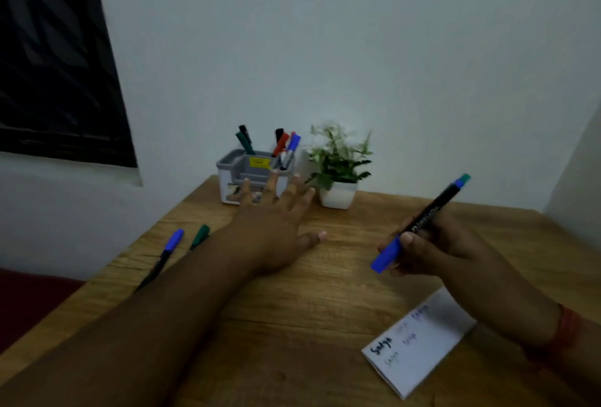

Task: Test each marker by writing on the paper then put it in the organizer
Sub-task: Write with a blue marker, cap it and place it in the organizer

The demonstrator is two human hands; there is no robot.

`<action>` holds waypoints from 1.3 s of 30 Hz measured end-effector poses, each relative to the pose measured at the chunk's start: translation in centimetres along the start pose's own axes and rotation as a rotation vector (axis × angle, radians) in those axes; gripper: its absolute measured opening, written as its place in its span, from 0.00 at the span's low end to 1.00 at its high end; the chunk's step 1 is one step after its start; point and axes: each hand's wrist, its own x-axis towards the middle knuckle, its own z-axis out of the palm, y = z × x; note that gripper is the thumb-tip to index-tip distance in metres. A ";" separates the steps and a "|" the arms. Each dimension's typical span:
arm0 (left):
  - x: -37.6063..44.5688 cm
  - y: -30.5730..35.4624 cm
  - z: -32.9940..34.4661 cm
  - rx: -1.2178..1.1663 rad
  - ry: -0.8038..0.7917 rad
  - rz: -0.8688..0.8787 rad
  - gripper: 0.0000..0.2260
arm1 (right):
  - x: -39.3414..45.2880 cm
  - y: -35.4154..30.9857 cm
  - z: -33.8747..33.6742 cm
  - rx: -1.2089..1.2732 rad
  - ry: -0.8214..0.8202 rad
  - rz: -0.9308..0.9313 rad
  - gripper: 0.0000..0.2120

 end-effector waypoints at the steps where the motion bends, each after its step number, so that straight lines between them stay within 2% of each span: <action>1: 0.2 -0.4 -0.2 0.000 -0.003 -0.021 0.38 | 0.9 -0.6 0.3 -0.041 -0.018 -0.006 0.12; 4: 0.3 -3.0 -1.5 -0.012 0.020 -0.131 0.39 | 5.2 -3.0 2.3 -0.152 -0.071 -0.010 0.07; 7: 0.2 -5.5 -2.2 -0.031 0.048 -0.218 0.40 | 10.2 -5.8 4.7 -0.345 -0.112 -0.041 0.08; 11: 0.4 -7.3 -1.8 -0.057 0.038 -0.291 0.40 | 16.9 -8.7 7.3 -0.797 -0.089 -0.221 0.08; 15: 0.6 -8.5 -1.4 -0.095 0.001 -0.363 0.40 | 21.8 -11.1 9.5 -0.974 -0.040 -0.334 0.08; 21: 0.6 -8.9 -1.2 -0.121 0.008 -0.397 0.39 | 26.1 -12.8 12.4 -1.087 -0.005 -0.394 0.10; 27: 0.7 -9.1 -1.2 -0.117 -0.017 -0.423 0.39 | 27.3 -13.8 15.5 -1.060 -0.019 -0.464 0.09; 33: 0.7 -9.1 -1.3 -0.122 -0.061 -0.451 0.39 | 27.7 -13.4 19.1 -1.141 -0.115 -0.452 0.12; 39: 0.6 -9.2 -1.2 -0.149 -0.094 -0.483 0.40 | 27.3 -14.9 19.8 -1.268 -0.192 -0.420 0.15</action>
